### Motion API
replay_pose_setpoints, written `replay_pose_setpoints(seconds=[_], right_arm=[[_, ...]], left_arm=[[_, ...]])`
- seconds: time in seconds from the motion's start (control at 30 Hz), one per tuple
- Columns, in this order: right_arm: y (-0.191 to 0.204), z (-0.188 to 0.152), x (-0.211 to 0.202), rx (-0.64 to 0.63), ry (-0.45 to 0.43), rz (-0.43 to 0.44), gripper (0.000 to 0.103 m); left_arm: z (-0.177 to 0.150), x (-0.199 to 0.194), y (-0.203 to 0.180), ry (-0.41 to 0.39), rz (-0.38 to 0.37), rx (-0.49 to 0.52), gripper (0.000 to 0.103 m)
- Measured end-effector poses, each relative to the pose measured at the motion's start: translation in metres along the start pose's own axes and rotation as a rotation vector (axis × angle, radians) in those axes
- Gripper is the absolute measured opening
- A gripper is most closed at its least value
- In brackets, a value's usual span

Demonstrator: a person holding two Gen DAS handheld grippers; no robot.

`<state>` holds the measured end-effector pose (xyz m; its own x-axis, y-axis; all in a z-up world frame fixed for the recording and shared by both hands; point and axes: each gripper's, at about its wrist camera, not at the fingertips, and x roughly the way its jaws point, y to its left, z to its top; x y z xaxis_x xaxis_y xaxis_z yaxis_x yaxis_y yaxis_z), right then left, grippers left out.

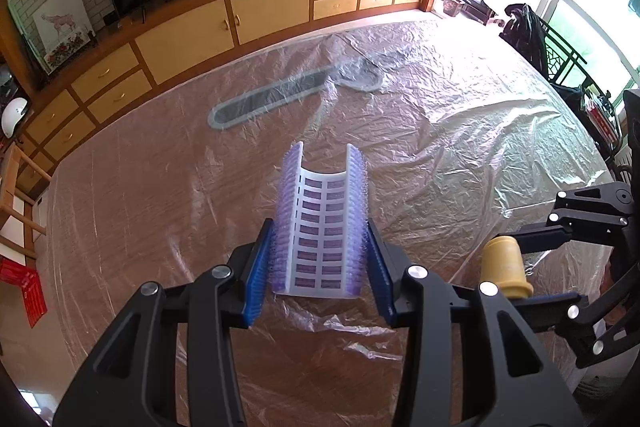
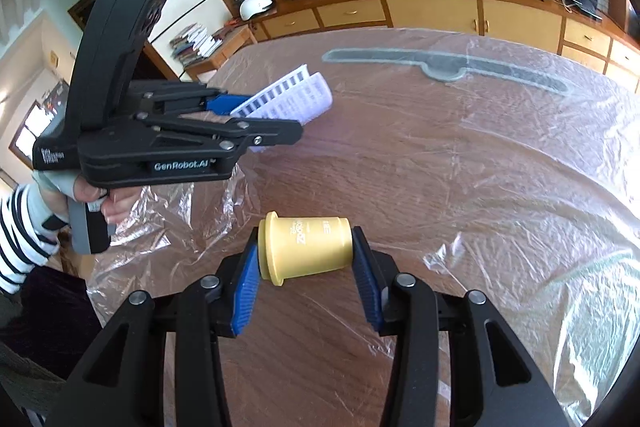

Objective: Collect trash
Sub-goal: 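Carry the curler and yellow cup with both grippers over the black bin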

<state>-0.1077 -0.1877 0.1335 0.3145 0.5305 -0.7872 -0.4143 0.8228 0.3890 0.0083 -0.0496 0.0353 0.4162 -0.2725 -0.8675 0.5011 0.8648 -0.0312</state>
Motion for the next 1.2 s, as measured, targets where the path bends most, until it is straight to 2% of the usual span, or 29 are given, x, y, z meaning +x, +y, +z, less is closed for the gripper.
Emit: replay_pose_setpoints(seconds=[0.3,0.8,1.2], right_arm=[[-0.008,-0.013,-0.029,0.057,-0.044,-0.010,0.042],[-0.011,-0.028,-0.065,0.095,-0.089,-0.041,0.042],[-0.005,-0.051,-0.090,0.109,-0.099,-0.024,0.042]], left_arm=[[-0.017,-0.018,-0.010,-0.028,0.022,-0.044,0.044],[-0.053,-0.059,-0.038,-0.088,-0.019,-0.107,0.044],[-0.092,-0.095,-0.066,-0.111,-0.017,-0.095,0.044]])
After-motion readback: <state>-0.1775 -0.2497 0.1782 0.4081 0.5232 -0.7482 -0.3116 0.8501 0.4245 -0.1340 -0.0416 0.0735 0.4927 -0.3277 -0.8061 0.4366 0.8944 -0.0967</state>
